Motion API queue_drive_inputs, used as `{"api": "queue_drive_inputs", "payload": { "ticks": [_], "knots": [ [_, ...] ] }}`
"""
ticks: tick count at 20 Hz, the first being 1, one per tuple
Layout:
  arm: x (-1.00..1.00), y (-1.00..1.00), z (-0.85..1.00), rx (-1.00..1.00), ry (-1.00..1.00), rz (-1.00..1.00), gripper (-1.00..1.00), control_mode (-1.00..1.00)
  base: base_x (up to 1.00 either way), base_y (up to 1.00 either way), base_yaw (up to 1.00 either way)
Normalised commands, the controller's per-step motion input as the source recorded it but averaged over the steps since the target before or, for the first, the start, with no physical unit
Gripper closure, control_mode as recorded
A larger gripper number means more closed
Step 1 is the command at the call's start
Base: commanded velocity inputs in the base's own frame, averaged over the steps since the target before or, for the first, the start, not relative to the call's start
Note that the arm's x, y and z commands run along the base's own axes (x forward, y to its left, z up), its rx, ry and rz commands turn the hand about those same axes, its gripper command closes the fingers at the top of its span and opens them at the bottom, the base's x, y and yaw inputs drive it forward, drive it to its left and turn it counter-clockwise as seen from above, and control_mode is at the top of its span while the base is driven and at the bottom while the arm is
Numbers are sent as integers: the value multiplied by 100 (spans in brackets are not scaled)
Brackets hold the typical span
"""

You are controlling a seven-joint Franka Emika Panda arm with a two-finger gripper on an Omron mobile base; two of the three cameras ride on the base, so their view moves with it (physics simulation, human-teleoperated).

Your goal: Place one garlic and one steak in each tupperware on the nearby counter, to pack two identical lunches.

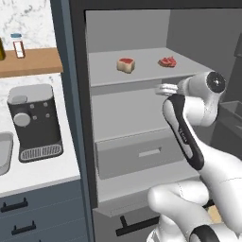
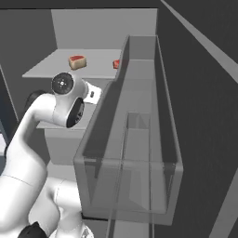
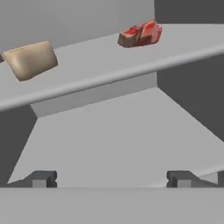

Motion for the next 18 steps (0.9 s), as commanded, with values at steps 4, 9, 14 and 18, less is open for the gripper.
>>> {"api": "queue_drive_inputs", "payload": {
  "ticks": [4,9,14,18],
  "knots": [
    [11,-3,100,0,17,-30,-100,-100,0,0,0],
    [31,-23,93,2,27,-11,-100,-100,0,0,0],
    [20,-14,1,5,-2,6,-100,-100,0,0,0],
    [86,-14,-15,0,0,1,-100,-100,0,0,0]
  ]
}}
